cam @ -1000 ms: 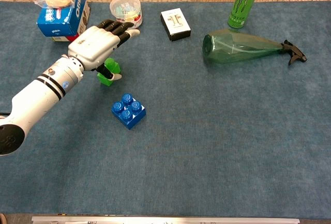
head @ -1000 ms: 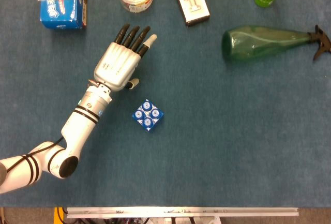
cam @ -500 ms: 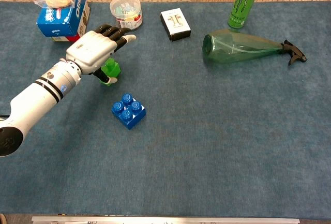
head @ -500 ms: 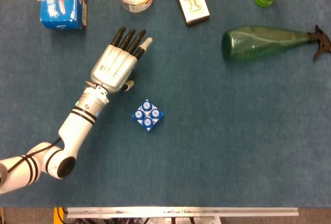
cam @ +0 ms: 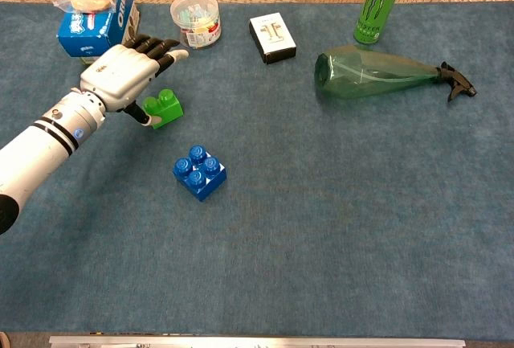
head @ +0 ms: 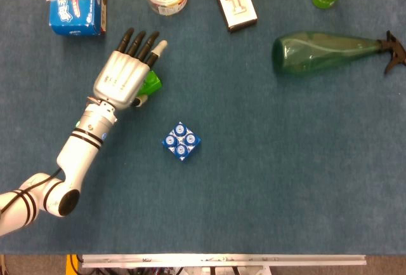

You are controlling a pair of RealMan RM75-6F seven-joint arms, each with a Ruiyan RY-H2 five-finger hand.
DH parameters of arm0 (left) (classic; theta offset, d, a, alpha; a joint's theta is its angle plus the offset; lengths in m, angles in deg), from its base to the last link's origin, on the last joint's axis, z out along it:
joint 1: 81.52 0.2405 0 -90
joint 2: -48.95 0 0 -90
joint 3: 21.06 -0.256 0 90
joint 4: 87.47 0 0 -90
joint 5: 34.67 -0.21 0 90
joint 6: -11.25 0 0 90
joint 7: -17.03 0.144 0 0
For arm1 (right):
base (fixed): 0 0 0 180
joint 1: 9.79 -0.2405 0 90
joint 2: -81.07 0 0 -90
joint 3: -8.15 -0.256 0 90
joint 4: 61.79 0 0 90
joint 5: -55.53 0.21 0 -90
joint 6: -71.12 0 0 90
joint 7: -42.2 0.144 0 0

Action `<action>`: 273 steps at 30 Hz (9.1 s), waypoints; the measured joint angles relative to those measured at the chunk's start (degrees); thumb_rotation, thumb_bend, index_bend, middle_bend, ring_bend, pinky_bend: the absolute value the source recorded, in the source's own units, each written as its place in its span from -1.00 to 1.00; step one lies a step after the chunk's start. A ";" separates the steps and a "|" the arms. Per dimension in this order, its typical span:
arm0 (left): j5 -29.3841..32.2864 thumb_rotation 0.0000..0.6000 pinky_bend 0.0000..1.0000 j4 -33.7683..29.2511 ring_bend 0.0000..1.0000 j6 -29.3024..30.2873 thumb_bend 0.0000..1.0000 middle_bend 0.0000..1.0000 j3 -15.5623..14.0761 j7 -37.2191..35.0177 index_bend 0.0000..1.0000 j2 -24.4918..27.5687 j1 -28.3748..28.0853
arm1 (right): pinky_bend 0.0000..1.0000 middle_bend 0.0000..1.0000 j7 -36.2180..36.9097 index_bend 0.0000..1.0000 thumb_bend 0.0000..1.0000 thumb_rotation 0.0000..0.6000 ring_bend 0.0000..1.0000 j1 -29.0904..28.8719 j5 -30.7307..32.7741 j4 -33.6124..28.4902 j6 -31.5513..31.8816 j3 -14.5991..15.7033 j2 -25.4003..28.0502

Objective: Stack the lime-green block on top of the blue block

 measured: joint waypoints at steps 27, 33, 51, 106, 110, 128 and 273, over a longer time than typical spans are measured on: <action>4.57 1.00 -0.98 -8.88 -1.00 -4.77 -0.74 -1.00 0.73 0.48 -0.65 6.55 0.27 | -0.03 -0.26 -0.02 -0.02 0.05 1.00 -0.37 0.00 0.06 -0.02 -0.17 -0.03 0.05; 9.74 1.00 -0.98 -12.56 -1.00 -8.50 -0.57 -1.00 2.22 0.32 -0.55 8.37 -0.85 | -0.03 -0.26 -0.06 -0.02 0.05 1.00 -0.37 -0.04 0.05 -0.02 -0.25 -0.03 0.05; 27.79 1.00 -0.97 -18.02 -1.00 -12.39 -0.46 -1.00 2.64 10.65 -0.41 10.75 -6.47 | -0.03 -0.26 0.26 -0.02 0.05 1.00 -0.37 0.04 -0.09 0.02 -0.13 0.01 0.12; 23.95 1.00 -0.97 -37.65 -1.00 -2.02 -0.42 -1.00 -3.37 8.23 0.01 23.56 -5.43 | -0.03 -0.26 -0.21 -0.02 0.05 1.00 -0.37 -0.02 -0.11 -0.05 -0.38 0.11 0.07; 19.99 1.00 -0.97 -41.05 -1.00 -1.33 -0.42 -1.00 -4.38 6.06 0.01 26.87 -3.92 | -0.03 -0.26 -0.55 -0.02 0.05 1.00 -0.37 -0.14 0.06 -0.11 -0.68 0.09 0.02; -10.29 1.00 -0.97 -42.82 -1.00 0.20 -0.42 -1.00 -10.55 -10.19 0.04 31.83 1.82 | -0.03 -0.26 -0.36 -0.02 0.05 1.00 -0.37 0.16 0.88 -0.26 -0.35 -0.28 0.03; 19.56 1.00 -0.97 -46.63 -1.00 -3.95 -0.41 -1.00 -10.99 27.54 0.05 18.71 -11.82 | -0.03 -0.26 5.41 -0.02 0.05 1.00 -0.37 1.87 3.54 0.96 -0.81 -2.00 1.83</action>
